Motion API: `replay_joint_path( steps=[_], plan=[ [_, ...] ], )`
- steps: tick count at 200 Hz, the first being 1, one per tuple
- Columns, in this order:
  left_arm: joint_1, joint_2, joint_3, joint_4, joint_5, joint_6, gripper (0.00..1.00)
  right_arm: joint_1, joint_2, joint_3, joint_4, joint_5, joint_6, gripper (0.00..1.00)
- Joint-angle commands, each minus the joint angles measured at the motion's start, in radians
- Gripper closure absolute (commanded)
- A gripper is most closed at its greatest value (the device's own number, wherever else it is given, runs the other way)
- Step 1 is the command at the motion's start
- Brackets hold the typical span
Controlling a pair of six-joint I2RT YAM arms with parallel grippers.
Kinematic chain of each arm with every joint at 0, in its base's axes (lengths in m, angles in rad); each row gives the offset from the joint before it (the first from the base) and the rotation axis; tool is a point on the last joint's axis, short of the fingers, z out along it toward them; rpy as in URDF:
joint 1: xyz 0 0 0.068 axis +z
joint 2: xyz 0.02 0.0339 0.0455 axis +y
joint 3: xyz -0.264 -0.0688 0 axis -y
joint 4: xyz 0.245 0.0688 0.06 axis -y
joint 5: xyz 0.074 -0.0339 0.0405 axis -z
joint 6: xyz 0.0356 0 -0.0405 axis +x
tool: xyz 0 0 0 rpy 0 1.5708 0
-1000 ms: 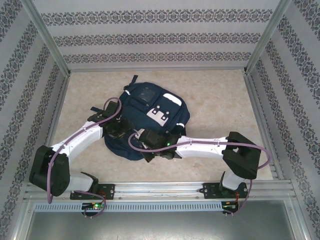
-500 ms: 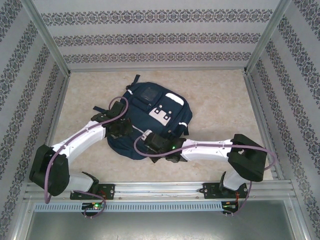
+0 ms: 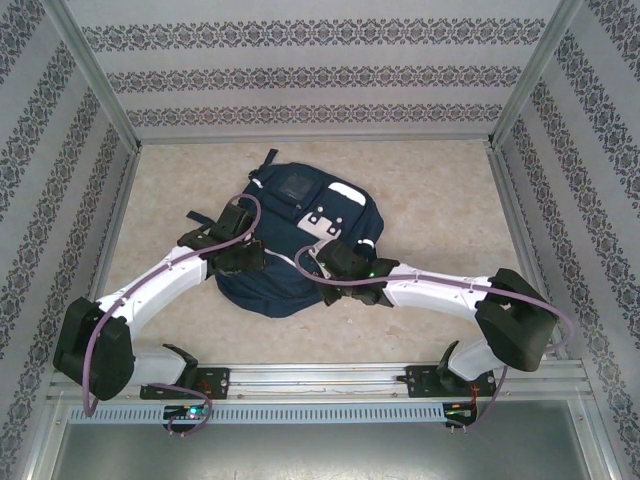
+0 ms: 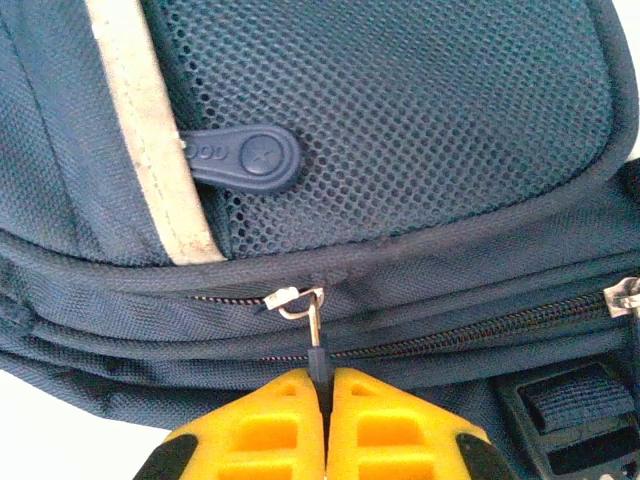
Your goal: Pack the student bag
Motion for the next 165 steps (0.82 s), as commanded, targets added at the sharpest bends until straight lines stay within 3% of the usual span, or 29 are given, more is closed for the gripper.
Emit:
replay_joint_path(
  steps=[1, 55, 82, 90, 103, 107, 132, 145, 150, 153, 155, 165],
  plan=[
    [0.009, -0.051, -0.051, -0.098, -0.003, 0.082, 1.0, -0.123, 0.041, -0.014, -0.026, 0.074, 0.091, 1.0],
    [0.041, -0.079, -0.082, -0.116, -0.007, 0.099, 1.0, -0.167, 0.071, 0.008, -0.044, 0.032, 0.093, 1.0],
    [0.043, -0.103, -0.077, -0.09, 0.041, 0.105, 1.0, -0.17, 0.013, 0.007, -0.075, 0.006, 0.097, 0.91],
    [0.042, -0.109, -0.065, -0.09, 0.066, 0.109, 0.97, -0.173, -0.017, 0.004, -0.086, 0.007, 0.098, 0.85],
    [0.043, -0.117, -0.033, -0.103, 0.112, 0.12, 0.64, -0.179, -0.077, 0.003, -0.11, 0.003, 0.099, 0.73],
    [0.042, -0.121, -0.021, -0.111, 0.125, 0.122, 0.58, -0.181, -0.097, 0.002, -0.118, 0.004, 0.099, 0.71],
    [0.043, -0.166, 0.059, -0.187, 0.142, 0.141, 0.47, -0.211, -0.254, -0.005, -0.155, 0.009, 0.093, 0.56],
    [0.044, -0.208, 0.107, -0.233, 0.105, 0.168, 0.41, -0.227, -0.35, 0.0, -0.184, 0.038, 0.082, 0.41],
    [0.043, -0.228, 0.129, -0.248, 0.08, 0.184, 0.38, -0.232, -0.388, 0.003, -0.196, 0.055, 0.076, 0.31],
    [0.044, -0.241, 0.139, -0.258, 0.061, 0.196, 0.36, -0.234, -0.412, 0.004, -0.202, 0.068, 0.071, 0.11],
    [0.045, -0.249, 0.147, -0.264, 0.048, 0.205, 0.35, -0.235, -0.428, 0.005, -0.206, 0.078, 0.068, 0.04],
    [0.044, -0.297, 0.175, -0.291, -0.035, 0.253, 0.28, -0.237, -0.51, 0.004, -0.226, 0.13, 0.044, 0.02]
  ],
)
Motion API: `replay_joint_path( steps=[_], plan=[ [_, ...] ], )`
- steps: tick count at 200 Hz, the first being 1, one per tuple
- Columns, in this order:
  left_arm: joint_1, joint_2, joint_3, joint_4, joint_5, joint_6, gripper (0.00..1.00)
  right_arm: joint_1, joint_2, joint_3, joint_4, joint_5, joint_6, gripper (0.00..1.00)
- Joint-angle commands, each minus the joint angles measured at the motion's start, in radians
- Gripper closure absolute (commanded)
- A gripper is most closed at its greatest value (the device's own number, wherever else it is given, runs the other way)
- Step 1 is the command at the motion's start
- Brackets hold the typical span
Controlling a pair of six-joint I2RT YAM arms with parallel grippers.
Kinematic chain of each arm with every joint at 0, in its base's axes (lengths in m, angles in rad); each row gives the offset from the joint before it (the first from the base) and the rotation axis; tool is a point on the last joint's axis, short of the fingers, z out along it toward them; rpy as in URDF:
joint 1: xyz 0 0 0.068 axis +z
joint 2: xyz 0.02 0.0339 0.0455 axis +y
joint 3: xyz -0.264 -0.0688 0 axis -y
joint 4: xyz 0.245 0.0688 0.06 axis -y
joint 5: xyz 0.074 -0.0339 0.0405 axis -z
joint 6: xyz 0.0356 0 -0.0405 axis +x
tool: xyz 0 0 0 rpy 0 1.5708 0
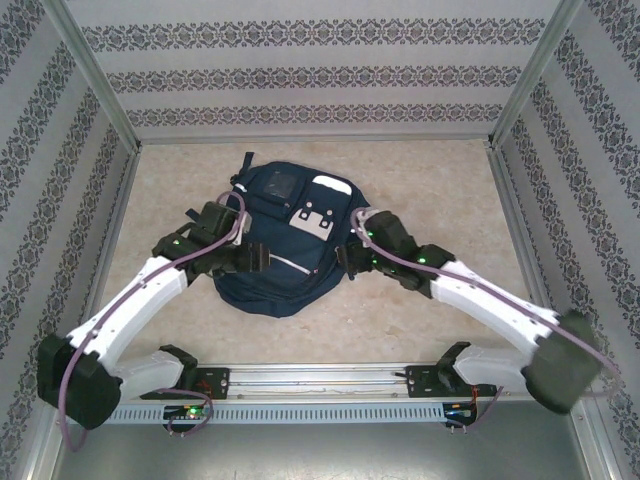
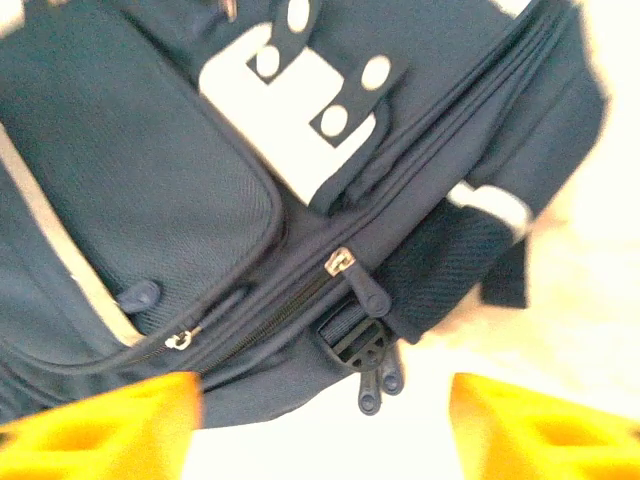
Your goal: Pack the student bag
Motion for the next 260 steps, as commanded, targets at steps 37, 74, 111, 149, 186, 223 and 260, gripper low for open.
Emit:
replay_joint_path(
  steps=[37, 74, 111, 149, 186, 223, 260],
  plan=[
    [0.011, -0.4, -0.061, 0.067, -0.382, 0.382, 0.01, -0.022, -0.502, -0.116, -0.05, 0.329, -0.153, 0.02],
    [0.047, -0.606, -0.477, 0.611, -0.493, 0.521, 0.01, -0.086, -0.754, -0.299, -0.065, 0.638, -0.073, 0.02],
    [0.23, -0.481, -0.705, 0.939, -0.383, 0.477, 0.01, -0.222, -0.79, -0.475, 0.001, 0.554, -0.11, 0.02],
    [0.345, -0.261, -0.743, 1.22, -0.256, 0.509, 0.01, -0.37, -0.751, -0.628, 0.284, 0.378, -0.275, 0.02],
    [0.376, -0.028, -0.775, 1.471, -0.184, 0.501, 0.01, -0.573, -0.698, -0.794, 0.629, 0.122, -0.328, 0.02],
    [0.404, 0.195, -0.753, 1.708, -0.078, 0.502, 0.01, -0.717, -0.389, -0.748, 0.851, -0.089, -0.298, 0.02],
    [0.421, 0.491, -0.704, 1.941, -0.033, 0.469, 0.01, -0.724, 0.0, -0.69, 1.237, -0.095, -0.284, 0.02]
  ],
)
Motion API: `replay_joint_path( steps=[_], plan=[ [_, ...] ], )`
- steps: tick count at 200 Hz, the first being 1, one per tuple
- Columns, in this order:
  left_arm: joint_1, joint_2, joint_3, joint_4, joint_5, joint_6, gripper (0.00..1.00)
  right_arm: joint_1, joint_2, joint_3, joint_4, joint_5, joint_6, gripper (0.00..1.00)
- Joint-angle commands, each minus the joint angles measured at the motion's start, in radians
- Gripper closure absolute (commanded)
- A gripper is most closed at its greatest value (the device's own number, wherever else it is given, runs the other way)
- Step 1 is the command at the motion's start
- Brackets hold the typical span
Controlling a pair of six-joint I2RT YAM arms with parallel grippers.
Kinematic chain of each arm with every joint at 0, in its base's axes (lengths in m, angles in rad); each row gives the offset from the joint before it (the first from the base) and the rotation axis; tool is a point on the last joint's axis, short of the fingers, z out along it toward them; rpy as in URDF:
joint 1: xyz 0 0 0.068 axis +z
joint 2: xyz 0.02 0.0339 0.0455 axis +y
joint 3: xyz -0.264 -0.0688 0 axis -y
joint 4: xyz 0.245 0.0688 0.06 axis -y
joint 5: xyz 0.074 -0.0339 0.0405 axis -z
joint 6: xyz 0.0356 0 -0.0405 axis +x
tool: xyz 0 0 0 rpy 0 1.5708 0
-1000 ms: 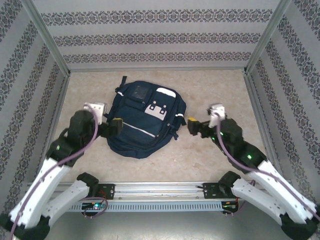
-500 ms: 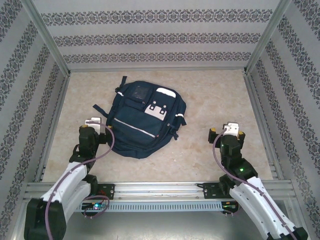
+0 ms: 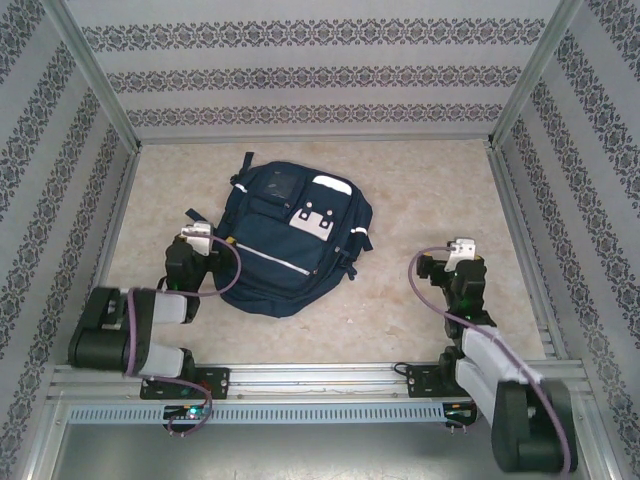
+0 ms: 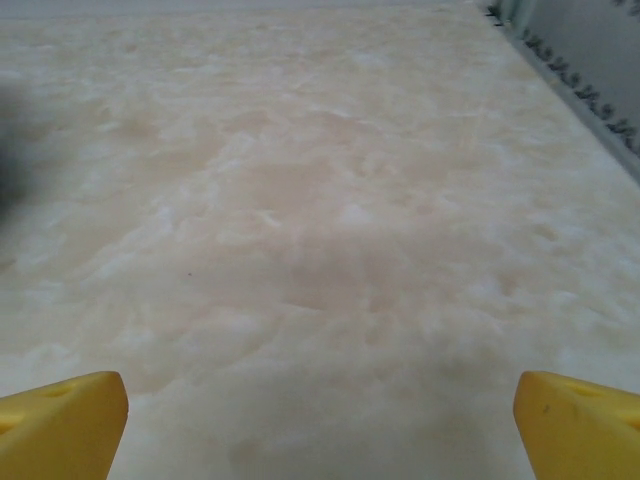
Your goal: Pack the student bag
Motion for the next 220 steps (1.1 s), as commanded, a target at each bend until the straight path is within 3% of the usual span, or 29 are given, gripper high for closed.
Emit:
replay_joint_path(
  steps=[1, 17, 36, 62, 81, 101, 220],
  plan=[
    [0.015, 0.138, 0.034, 0.246, 0.062, -0.02, 0.01, -0.011, 0.195, 0.056, 0.361, -0.075, 0.01, 0.02],
    [0.021, 0.101, 0.065, 0.117, 0.066, -0.021, 0.01, -0.015, 0.357, 0.103, 0.52, -0.105, 0.021, 0.02],
    [0.068, 0.115, 0.147, -0.009, 0.158, -0.05, 0.01, -0.021, 0.459, 0.192, 0.437, -0.088, 0.032, 0.02],
    [0.079, 0.12, 0.147, 0.0, 0.173, -0.057, 0.01, -0.018, 0.608, 0.213, 0.572, -0.094, 0.039, 0.02],
    [0.08, 0.124, 0.15, 0.003, 0.171, -0.059, 0.01, -0.009, 0.567, 0.28, 0.392, -0.087, 0.022, 0.02],
    [0.077, 0.127, 0.15, 0.005, 0.16, -0.054, 0.01, -0.002, 0.583, 0.265, 0.449, -0.071, 0.022, 0.02],
    [0.068, 0.122, 0.144, 0.011, 0.151, -0.052, 0.01, 0.03, 0.577, 0.281, 0.411, -0.027, -0.011, 0.02]
  ],
)
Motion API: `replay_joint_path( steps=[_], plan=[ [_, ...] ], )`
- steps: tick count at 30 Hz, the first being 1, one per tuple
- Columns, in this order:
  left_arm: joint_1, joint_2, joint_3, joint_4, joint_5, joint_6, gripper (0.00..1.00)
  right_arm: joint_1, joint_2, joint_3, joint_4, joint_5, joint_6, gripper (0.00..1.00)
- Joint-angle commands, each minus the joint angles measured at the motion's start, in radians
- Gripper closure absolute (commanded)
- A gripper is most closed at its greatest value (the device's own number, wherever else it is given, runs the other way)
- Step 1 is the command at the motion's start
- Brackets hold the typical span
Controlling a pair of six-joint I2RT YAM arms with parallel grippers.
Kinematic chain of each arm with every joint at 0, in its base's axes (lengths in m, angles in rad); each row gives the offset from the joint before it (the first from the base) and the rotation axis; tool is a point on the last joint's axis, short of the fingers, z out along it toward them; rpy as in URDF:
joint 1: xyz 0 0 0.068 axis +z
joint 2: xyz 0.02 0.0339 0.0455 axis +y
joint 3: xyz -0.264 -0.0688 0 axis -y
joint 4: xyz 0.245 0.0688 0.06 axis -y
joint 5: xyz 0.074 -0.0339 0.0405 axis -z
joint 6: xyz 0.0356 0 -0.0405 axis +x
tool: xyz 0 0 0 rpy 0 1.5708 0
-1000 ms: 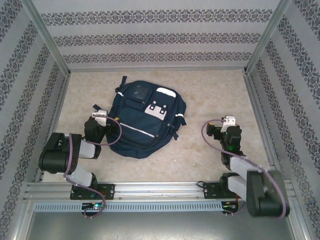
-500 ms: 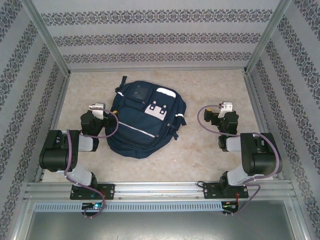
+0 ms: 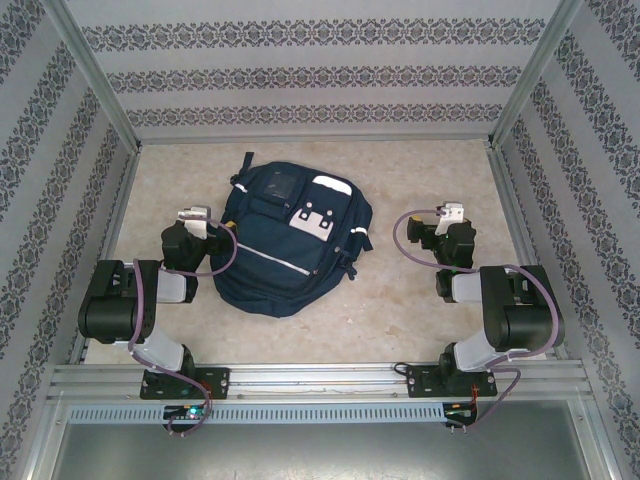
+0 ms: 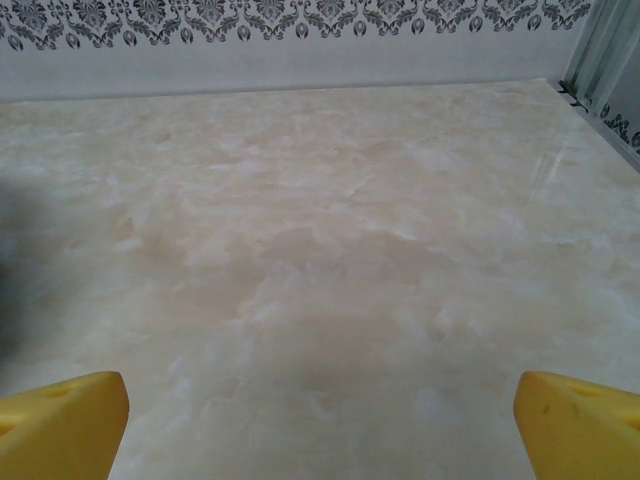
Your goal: Pack the student bag
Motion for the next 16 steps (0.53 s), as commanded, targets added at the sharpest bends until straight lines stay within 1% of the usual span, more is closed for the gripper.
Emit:
replay_joint_path(
  steps=[1, 6, 16],
  plan=[
    [-0.003, 0.003, 0.004, -0.003, 0.011, -0.01, 0.01, 0.02, -0.002, 0.025, 0.001, 0.028, -0.014, 0.02],
    [-0.003, 0.003, 0.004, -0.004, 0.011, -0.009, 0.01, 0.044, -0.002, 0.025, -0.001, 0.064, -0.032, 0.02],
    [-0.003, 0.003, 0.004, -0.004, 0.011, -0.009, 0.01, 0.035, -0.002, 0.025, -0.002, 0.051, -0.023, 0.02]
  ],
)
